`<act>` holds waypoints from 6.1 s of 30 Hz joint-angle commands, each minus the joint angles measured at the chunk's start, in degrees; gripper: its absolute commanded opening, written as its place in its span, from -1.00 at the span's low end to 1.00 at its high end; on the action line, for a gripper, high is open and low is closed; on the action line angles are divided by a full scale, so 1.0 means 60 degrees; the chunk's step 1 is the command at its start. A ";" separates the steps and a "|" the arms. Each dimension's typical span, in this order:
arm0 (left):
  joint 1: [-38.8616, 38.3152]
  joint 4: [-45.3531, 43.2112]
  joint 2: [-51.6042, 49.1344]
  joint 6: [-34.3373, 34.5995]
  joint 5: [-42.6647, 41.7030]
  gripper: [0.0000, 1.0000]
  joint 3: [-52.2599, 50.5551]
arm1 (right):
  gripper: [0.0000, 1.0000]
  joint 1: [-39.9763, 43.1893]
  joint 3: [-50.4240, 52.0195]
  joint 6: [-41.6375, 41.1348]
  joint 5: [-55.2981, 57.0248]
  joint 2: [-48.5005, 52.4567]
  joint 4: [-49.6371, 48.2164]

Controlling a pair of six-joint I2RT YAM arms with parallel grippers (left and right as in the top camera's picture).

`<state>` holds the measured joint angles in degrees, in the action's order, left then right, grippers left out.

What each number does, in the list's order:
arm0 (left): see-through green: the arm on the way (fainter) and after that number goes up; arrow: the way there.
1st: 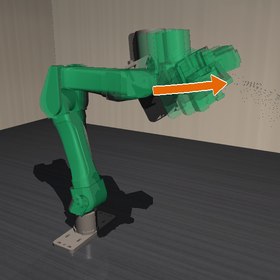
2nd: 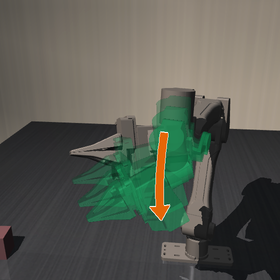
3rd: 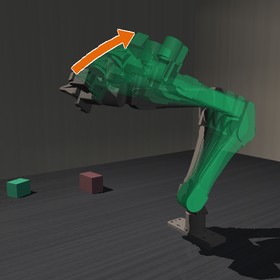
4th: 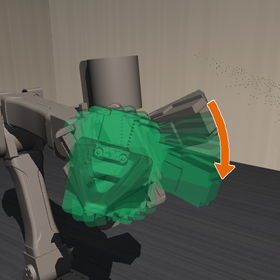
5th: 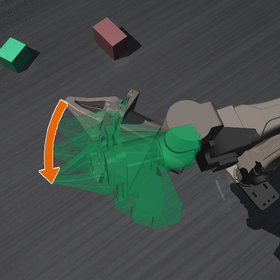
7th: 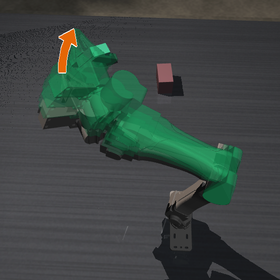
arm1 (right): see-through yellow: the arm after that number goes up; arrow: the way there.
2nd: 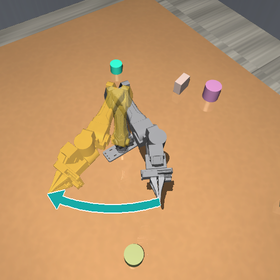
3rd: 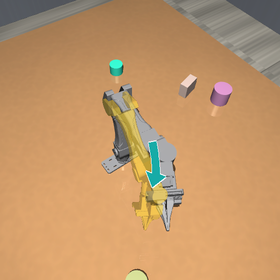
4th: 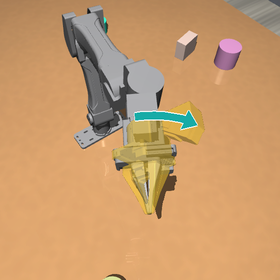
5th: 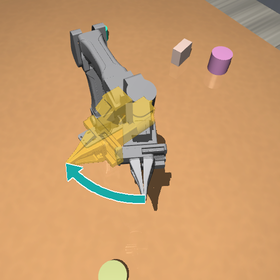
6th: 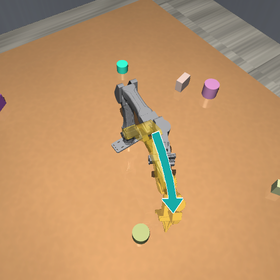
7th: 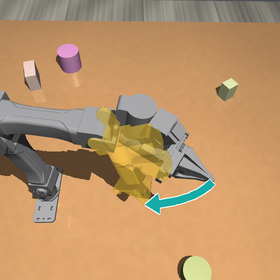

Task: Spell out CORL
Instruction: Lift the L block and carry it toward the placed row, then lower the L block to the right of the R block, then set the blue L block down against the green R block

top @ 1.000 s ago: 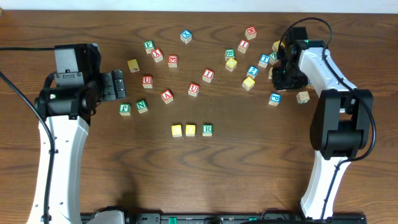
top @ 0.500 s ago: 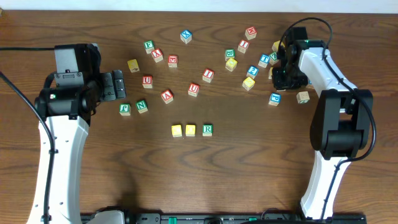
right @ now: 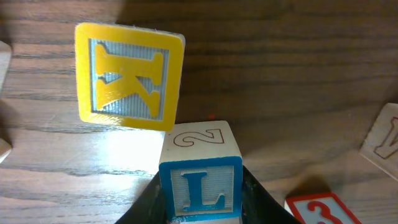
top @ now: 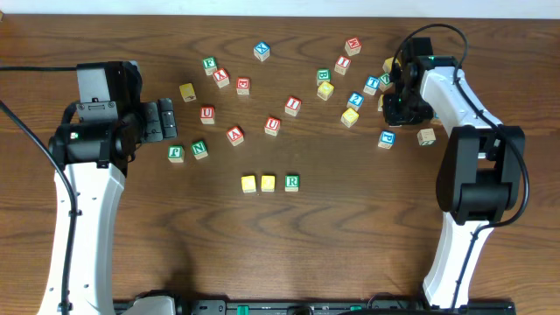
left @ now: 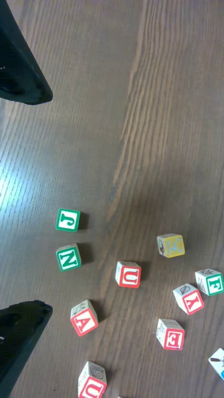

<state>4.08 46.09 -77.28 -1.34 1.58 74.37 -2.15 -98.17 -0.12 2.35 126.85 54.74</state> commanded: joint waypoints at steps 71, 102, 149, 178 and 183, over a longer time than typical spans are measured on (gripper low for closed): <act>0.0033 0.0000 -0.0051 -0.0058 -0.0051 0.97 0.0036 | -0.54 -0.6488 0.4696 -0.6025 0.1242 -0.3934 -0.1464; 0.0033 0.0000 -0.0051 -0.0058 -0.0051 0.97 0.0036 | -0.50 -0.6852 0.5901 -0.6688 0.1078 -0.3931 -0.2805; 0.0033 0.0000 -0.0051 -0.0062 -0.0051 0.97 0.0036 | -0.45 -0.6900 0.5901 -0.6768 0.1384 -0.3442 -0.2987; 0.0033 0.0000 -0.0051 -0.0058 -0.0051 0.97 0.0036 | -0.13 -0.6889 0.5880 -0.6830 0.1479 -0.3442 -0.3020; 0.0033 0.0000 -0.0051 -0.0062 -0.0051 0.97 0.0036 | -0.15 -0.6889 0.5807 -0.6827 0.1435 -0.3442 -0.2987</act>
<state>4.08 46.09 -77.28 -1.34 1.58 74.37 -43.33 -63.13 -40.58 10.31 105.49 36.75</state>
